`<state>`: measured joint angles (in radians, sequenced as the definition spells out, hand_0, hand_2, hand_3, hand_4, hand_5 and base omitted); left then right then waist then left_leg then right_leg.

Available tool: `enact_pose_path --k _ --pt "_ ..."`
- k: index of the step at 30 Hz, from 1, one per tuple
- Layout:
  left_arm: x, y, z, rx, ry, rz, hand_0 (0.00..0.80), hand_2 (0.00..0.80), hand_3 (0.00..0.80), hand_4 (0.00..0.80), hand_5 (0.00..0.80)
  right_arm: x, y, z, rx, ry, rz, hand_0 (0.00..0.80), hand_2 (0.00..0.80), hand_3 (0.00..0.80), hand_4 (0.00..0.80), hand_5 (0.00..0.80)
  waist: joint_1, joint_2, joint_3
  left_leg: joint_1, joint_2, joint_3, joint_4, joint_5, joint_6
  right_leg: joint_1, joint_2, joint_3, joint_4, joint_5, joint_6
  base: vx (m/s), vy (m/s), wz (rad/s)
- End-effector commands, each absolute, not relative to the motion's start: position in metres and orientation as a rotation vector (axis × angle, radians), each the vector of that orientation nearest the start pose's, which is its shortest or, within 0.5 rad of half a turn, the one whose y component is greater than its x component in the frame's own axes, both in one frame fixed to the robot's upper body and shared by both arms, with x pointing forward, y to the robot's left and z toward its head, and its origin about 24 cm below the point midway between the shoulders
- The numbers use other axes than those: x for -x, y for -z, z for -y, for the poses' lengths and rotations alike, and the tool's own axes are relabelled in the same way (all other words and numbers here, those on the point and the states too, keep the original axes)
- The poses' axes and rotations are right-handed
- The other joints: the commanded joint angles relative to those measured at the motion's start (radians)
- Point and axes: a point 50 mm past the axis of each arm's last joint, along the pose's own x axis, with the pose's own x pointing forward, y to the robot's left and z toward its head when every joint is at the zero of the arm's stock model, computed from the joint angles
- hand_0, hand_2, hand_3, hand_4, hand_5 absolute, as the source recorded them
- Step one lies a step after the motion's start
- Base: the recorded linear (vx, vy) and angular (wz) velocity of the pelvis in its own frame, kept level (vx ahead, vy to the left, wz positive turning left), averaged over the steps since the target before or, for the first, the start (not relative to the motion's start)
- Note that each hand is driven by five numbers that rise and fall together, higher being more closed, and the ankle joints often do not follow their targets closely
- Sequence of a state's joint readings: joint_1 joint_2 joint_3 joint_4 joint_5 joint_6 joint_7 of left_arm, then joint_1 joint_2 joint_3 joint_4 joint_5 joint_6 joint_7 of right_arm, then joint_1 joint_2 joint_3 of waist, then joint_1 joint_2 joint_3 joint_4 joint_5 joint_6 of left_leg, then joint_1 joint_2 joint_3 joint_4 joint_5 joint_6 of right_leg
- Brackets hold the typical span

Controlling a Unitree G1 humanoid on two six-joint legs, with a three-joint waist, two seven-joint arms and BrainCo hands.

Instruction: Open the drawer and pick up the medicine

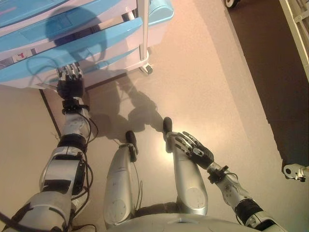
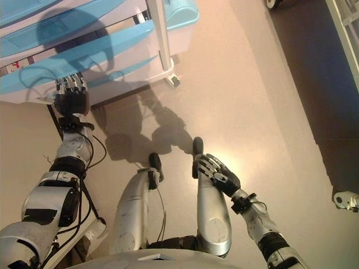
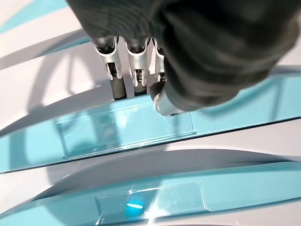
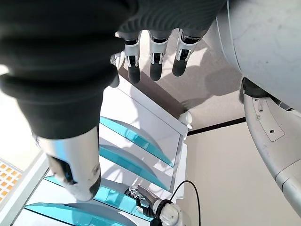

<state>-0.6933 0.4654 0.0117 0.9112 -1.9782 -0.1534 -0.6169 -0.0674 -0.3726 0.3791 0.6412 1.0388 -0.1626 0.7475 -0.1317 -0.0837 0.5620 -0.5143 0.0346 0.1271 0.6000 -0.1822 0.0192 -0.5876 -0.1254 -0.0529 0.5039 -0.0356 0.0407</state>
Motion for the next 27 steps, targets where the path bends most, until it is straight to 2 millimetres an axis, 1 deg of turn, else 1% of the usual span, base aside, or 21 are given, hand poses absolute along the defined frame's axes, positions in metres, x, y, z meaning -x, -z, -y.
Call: enact_pose_path --k 1,7,13,17,21,27 --pt "-0.352 -0.163 -0.283 1.317 0.359 0.862 0.8 0.8 0.8 0.8 0.8 -0.181 0.073 0.165 -0.691 -0.592 -0.414 0.0 0.0 0.0 0.0 0.0 0.034 0.026 -0.042 0.033 -0.042 0.012 -0.155 0.024 0.006 0.052 0.043 -0.076 0.088 -0.17 -0.019 -0.051 -0.087 0.09" --pt "-0.339 -0.113 -0.279 1.352 0.313 0.742 0.8 0.8 0.8 0.8 0.8 -0.184 0.068 0.16 -0.698 -0.605 -0.392 0.0 0.0 0.0 0.0 0.0 0.054 0.012 -0.042 0.047 -0.034 -0.007 -0.175 0.041 -0.006 0.077 0.053 -0.1 0.094 -0.19 -0.029 -0.052 -0.073 0.11" --pt "-0.325 -0.078 -0.271 1.349 0.296 0.654 0.8 0.8 0.8 0.8 0.8 -0.187 0.063 0.157 -0.695 -0.61 -0.38 0.0 0.0 0.0 0.0 0.0 0.068 0.005 -0.042 0.055 -0.029 -0.023 -0.19 0.057 -0.014 0.088 0.058 -0.119 0.108 -0.206 -0.037 -0.053 -0.046 0.06" --pt "-0.316 -0.061 -0.264 1.358 0.297 0.615 0.8 0.8 0.8 0.8 0.8 -0.189 0.06 0.157 -0.686 -0.614 -0.375 0.0 0.0 0.0 0.0 0.0 0.075 0.003 -0.042 0.06 -0.026 -0.03 -0.196 0.067 -0.02 0.094 0.059 -0.133 0.123 -0.218 -0.042 -0.056 -0.033 0.12" --pt "-0.311 -0.05 -0.256 1.384 0.291 0.592 0.8 0.8 0.8 0.8 0.8 -0.191 0.057 0.156 -0.68 -0.622 -0.371 0.0 0.0 0.0 0.0 0.0 0.082 -0.001 -0.042 0.053 -0.019 -0.037 -0.187 0.073 -0.025 0.09 0.059 -0.146 0.155 -0.234 -0.049 -0.05 -0.03 0.1" --pt "-0.305 -0.04 -0.251 1.407 0.275 0.572 0.8 0.8 0.8 0.8 0.8 -0.192 0.055 0.154 -0.683 -0.639 -0.367 0.0 0.0 0.0 0.0 0.0 0.095 -0.016 -0.042 0.03 -0.008 -0.054 -0.163 0.076 -0.031 0.073 0.06 -0.158 0.212 -0.261 -0.057 -0.041 -0.047 0.08"
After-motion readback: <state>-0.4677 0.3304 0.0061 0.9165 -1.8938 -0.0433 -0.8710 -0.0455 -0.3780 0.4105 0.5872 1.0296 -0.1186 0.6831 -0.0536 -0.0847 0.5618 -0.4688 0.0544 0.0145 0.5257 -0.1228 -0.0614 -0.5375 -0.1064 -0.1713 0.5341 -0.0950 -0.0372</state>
